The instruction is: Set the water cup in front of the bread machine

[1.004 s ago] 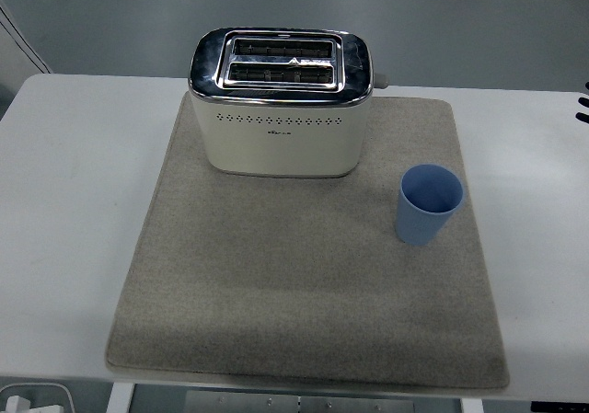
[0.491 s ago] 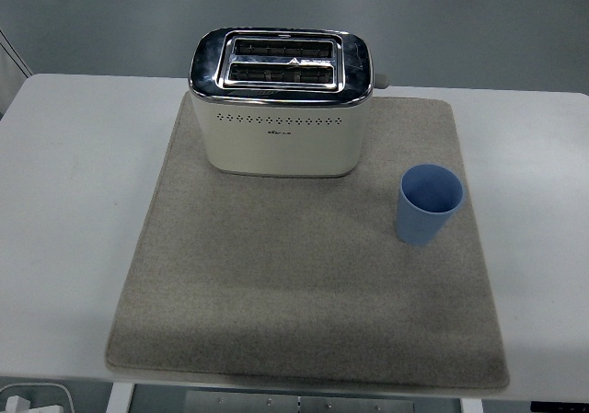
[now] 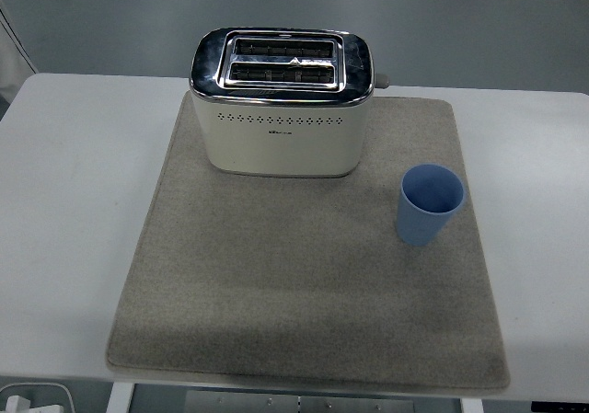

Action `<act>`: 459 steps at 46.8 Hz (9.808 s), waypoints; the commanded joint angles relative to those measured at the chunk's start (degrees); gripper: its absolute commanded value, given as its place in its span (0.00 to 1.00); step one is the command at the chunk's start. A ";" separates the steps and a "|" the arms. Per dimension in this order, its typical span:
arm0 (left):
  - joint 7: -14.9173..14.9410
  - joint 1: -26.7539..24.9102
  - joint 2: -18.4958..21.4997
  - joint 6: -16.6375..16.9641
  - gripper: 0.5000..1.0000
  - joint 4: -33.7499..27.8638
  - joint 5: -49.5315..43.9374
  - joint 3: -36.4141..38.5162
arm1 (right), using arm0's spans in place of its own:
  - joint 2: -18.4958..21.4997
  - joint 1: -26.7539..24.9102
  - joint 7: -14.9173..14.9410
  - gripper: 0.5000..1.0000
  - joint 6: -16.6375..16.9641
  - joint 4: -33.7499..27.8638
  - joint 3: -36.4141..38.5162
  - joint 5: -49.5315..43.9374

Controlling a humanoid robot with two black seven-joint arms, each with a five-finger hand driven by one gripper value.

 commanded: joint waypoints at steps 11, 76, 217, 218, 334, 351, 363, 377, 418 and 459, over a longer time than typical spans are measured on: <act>0.00 0.00 0.00 -0.08 1.00 0.05 0.00 0.00 | 0.11 4.31 -0.09 0.86 0.00 0.61 -2.93 -0.78; 0.00 0.00 0.00 0.01 1.00 0.05 0.00 0.00 | -5.60 -14.50 13.18 0.86 0.00 21.08 3.93 -1.57; 0.00 0.00 0.00 0.01 1.00 -0.04 0.00 0.00 | 11.98 -28.39 12.65 0.86 0.00 29.61 12.27 -18.00; 0.00 0.00 0.00 0.01 1.00 0.05 0.00 0.00 | 11.98 -28.39 12.65 0.86 0.00 29.61 12.27 -18.09; 0.00 0.00 0.00 -0.08 1.00 0.05 0.00 0.00 | 11.36 -27.07 12.74 0.86 0.00 30.31 14.65 -22.49; 0.00 -0.09 0.00 0.01 1.00 0.05 0.00 0.00 | 7.85 -28.39 15.11 0.86 0.00 28.82 14.65 -22.40; 0.00 0.00 0.00 -0.08 1.00 0.05 0.00 0.00 | 6.70 -30.05 15.90 0.86 0.00 28.82 14.56 -22.40; 0.00 0.00 0.00 0.01 1.00 0.05 0.00 0.00 | 7.49 -31.73 16.26 0.86 0.00 28.82 14.56 -22.49; 0.00 0.00 0.00 0.01 1.00 -0.04 0.00 0.00 | 12.24 -34.19 16.70 0.86 0.00 29.17 14.82 -22.84; 0.00 0.00 0.00 -0.08 1.00 0.05 0.00 0.00 | 15.67 -31.73 16.61 0.86 0.00 29.70 14.74 -26.79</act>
